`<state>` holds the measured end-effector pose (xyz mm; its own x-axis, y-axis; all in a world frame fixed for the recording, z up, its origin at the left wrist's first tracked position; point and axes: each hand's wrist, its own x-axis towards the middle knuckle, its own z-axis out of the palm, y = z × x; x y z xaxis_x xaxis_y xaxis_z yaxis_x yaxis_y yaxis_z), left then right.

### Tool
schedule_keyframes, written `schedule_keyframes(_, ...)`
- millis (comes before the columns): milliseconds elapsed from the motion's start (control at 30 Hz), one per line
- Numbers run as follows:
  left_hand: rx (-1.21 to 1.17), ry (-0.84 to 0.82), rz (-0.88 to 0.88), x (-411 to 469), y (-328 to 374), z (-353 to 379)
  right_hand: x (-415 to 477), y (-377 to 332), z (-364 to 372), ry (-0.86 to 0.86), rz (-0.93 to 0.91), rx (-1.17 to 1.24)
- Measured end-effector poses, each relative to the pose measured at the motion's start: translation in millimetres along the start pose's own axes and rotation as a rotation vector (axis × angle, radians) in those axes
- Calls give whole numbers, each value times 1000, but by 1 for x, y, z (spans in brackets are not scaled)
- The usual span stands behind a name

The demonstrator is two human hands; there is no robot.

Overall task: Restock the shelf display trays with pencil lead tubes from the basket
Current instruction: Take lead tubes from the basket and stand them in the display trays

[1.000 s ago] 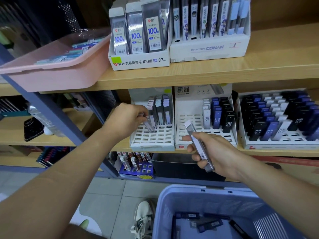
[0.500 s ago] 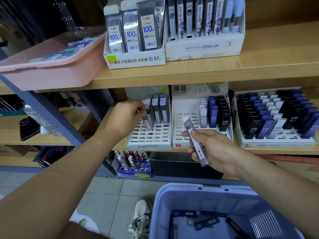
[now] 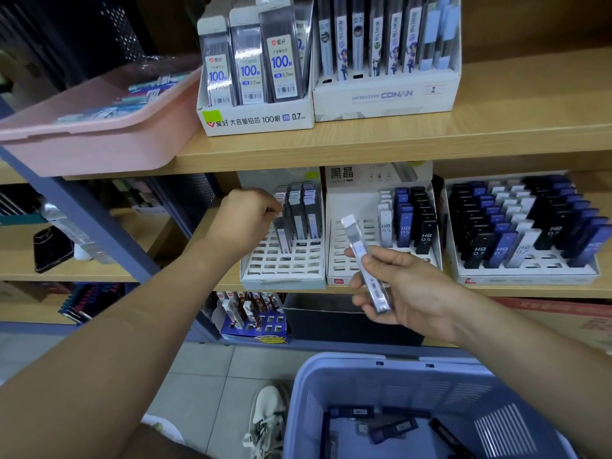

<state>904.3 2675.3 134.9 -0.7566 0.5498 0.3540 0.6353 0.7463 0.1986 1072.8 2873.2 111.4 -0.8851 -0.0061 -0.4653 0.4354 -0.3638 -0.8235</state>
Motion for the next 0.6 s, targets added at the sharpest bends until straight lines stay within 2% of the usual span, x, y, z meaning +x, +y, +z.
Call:
schedule_keyframes(100,96,-51,9,1,2,-3,-1,0,0,-4,-25,-17)
schedule_keyframes(167,82,-27,25,1,12,-7,-1,-1,-1,1,-51,-10)
schedule_keyframes(233,-160,-57,-62,-1,36,-18,-1,-2,0,-5,-65,-2)
schedule_keyframes(300,-615,-257,-197,-7,65,-28,-2,-3,2,-14,-81,-6)
schedule_keyframes(367,-879,-398,-241,-12,82,-30,-2,-3,5,-21,-96,-2)
schedule_keyframes(500,-979,-390,-257,-14,80,-33,-2,-5,8,-49,-113,-14)
schedule_keyframes(600,-909,-283,-305,-12,62,-43,5,-3,7,17,-128,-249)
